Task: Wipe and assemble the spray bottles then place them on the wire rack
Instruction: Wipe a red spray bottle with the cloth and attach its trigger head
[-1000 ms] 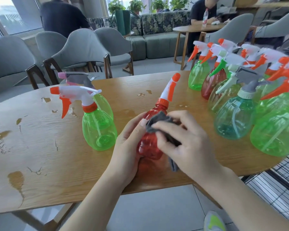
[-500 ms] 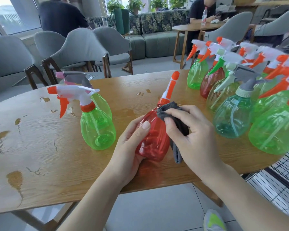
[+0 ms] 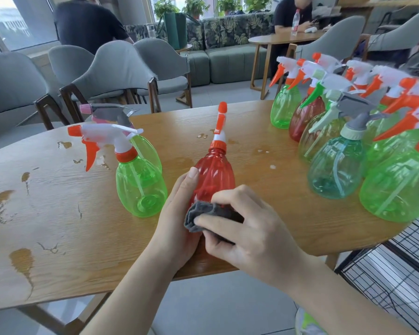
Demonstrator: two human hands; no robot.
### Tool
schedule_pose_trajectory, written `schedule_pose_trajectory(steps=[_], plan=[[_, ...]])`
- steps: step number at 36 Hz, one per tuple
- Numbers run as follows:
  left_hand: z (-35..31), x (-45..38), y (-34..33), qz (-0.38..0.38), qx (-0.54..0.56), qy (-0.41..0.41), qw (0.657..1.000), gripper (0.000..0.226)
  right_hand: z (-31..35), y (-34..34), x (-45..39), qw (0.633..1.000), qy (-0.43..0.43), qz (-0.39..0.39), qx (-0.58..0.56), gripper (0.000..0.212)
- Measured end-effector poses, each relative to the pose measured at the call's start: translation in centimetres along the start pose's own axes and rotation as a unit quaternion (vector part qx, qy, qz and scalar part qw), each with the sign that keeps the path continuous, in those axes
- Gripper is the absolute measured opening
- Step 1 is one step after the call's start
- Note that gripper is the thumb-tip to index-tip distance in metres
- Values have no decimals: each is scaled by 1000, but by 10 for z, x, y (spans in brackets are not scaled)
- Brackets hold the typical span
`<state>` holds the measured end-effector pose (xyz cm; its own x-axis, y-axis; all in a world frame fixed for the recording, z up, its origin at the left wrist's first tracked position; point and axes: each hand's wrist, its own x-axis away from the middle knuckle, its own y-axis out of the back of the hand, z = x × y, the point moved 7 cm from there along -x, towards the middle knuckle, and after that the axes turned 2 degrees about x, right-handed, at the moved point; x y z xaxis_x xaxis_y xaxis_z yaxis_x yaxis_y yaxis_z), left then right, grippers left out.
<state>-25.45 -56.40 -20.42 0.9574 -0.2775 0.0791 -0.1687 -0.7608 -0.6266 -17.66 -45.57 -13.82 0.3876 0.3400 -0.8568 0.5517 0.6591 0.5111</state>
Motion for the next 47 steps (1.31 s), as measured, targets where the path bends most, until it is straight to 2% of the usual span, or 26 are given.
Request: schedule_pose_trajectory(steps=[3, 5, 7, 10, 12, 14, 19, 23, 26, 29, 34, 37, 44, 47], plan=[[0, 0, -4, 27, 1, 4, 1000, 65, -1, 2, -2, 999, 19, -7, 27, 13], [-1, 1, -8, 34, -5, 1, 999, 70, -7, 6, -4, 999, -7, -22, 22, 15], [-3, 2, -11, 32, -4, -7, 999, 79, -20, 10, -7, 997, -65, -38, 0, 16], [-2, 4, -12, 40, -34, -6, 999, 75, -48, 16, -9, 982, -178, -55, -36, 21], [1, 4, -12, 52, -35, 4, 998, 67, -64, 18, -7, 959, -260, -71, -86, 25], [2, 5, -13, 66, -37, 12, 997, 66, -68, 17, -4, 945, -298, -73, -117, 26], [3, 7, -12, 70, -40, 16, 997, 91, -50, 15, -1, 957, -250, -83, -122, 23], [2, 7, -13, 79, -41, 18, 996, 86, -48, 17, -1, 969, -210, -79, -106, 21], [3, 7, -16, 87, -46, 23, 995, 78, -56, 19, 0, 964, -235, -84, -92, 24], [4, 7, -17, 79, -50, 33, 995, 82, -57, 20, 0, 958, -253, -88, -104, 24], [2, 6, -9, 41, -11, 27, 999, 96, -29, 18, 0, 984, -145, -66, -83, 17], [2, 5, -7, 39, 13, 28, 999, 95, -20, 14, 1, 993, -92, -47, -55, 16], [1, 4, -5, 23, -19, 17, 999, 92, -34, 17, 2, 982, -164, -75, -61, 20], [2, 3, -3, 28, 6, 19, 999, 90, -21, 15, 2, 988, -128, -68, -59, 17]])
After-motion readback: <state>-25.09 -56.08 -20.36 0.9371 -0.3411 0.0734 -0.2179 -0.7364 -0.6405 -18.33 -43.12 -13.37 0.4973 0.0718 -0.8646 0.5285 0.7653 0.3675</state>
